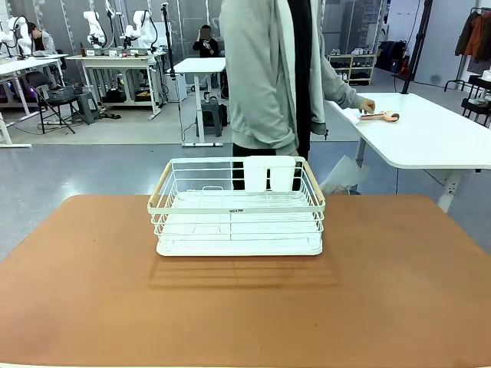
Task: Clean the table.
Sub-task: Pick up the Lint Roller when the human hands it over.
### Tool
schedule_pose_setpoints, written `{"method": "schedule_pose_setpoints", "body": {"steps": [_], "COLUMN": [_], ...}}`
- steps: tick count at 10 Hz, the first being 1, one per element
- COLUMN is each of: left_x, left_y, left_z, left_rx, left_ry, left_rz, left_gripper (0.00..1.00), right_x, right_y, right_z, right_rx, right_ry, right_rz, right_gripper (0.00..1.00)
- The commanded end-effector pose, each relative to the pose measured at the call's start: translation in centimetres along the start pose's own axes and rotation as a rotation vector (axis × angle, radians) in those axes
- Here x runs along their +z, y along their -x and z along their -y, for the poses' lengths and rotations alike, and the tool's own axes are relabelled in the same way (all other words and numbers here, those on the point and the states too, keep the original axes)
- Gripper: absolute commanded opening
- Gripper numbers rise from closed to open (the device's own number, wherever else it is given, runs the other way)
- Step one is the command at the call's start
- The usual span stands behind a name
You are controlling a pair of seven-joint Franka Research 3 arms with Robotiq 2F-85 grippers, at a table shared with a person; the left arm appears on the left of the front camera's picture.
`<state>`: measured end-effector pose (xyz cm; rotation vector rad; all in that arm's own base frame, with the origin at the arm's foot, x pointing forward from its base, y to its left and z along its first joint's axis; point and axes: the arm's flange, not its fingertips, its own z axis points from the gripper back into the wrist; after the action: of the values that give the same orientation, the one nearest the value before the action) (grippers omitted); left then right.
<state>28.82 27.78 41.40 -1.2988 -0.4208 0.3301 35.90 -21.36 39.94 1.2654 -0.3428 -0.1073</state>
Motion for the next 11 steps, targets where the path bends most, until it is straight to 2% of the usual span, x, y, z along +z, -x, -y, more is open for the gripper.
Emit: {"method": "schedule_pose_setpoints", "body": {"steps": [1, 11], "left_x": [0.38, 0.38], "left_y": [0.32, 0.32], "left_z": [0.25, 0.25], "left_rx": [-0.02, -0.02], "left_ry": [0.01, 0.01], "left_rz": [-0.009, -0.009], "left_gripper": [1.0, 1.0], "right_x": [-0.03, -0.03], "right_y": [0.3, 0.3], "right_z": [-0.18, -0.18], "right_rx": [0.007, 0.007], "right_ry": [-0.004, -0.004], "right_rz": [-0.01, -0.01], "right_gripper": [1.0, 1.0]}}
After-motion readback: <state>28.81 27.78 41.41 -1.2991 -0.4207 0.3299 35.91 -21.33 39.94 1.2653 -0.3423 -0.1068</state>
